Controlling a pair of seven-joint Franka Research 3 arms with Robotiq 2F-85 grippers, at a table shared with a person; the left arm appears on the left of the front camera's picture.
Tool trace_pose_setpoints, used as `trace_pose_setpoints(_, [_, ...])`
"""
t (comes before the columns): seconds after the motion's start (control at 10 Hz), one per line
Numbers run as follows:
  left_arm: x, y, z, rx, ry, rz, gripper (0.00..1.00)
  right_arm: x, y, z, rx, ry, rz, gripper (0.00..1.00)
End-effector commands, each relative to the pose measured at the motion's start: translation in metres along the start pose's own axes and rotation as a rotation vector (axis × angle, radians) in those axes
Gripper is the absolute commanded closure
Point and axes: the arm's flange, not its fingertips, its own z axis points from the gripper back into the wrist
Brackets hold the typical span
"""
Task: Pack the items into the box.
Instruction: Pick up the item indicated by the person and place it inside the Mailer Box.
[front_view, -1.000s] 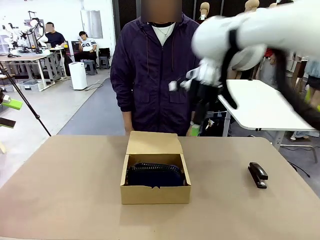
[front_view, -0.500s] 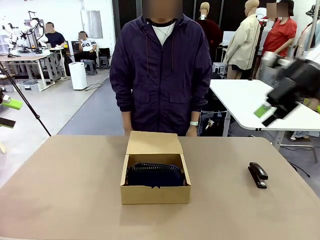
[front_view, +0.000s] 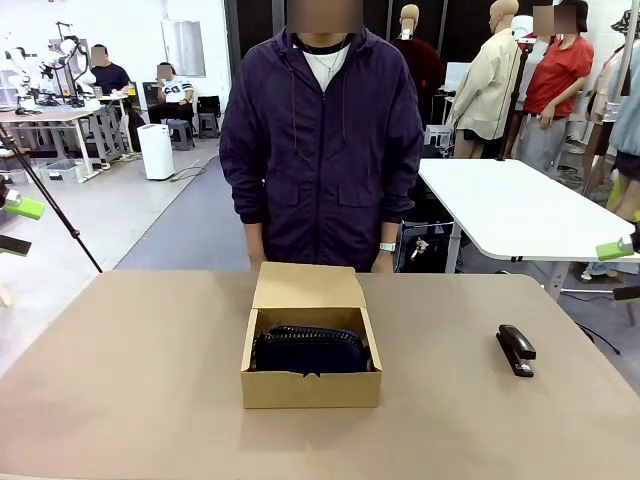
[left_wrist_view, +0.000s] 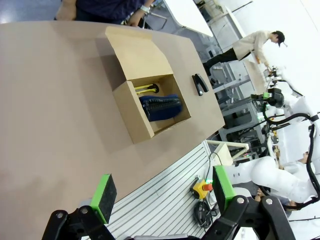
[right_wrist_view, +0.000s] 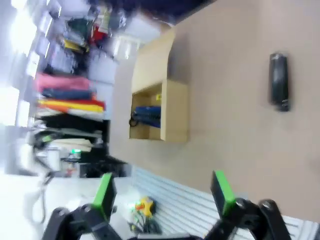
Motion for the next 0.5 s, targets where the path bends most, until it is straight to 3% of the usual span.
trace_pose_setpoints(0.0, [-0.0006,-0.0023,0.0015,0.002,0.006,0.012,0.00,0.0061,0.0298,-0.0076,-0.025,0.116,0.073,0.00])
trace_pose_setpoints(0.4, [-0.0006,-0.0023,0.0015,0.002,0.006,0.012,0.00,0.0061,0.0298,-0.0076,-0.025,0.116,0.073,0.00])
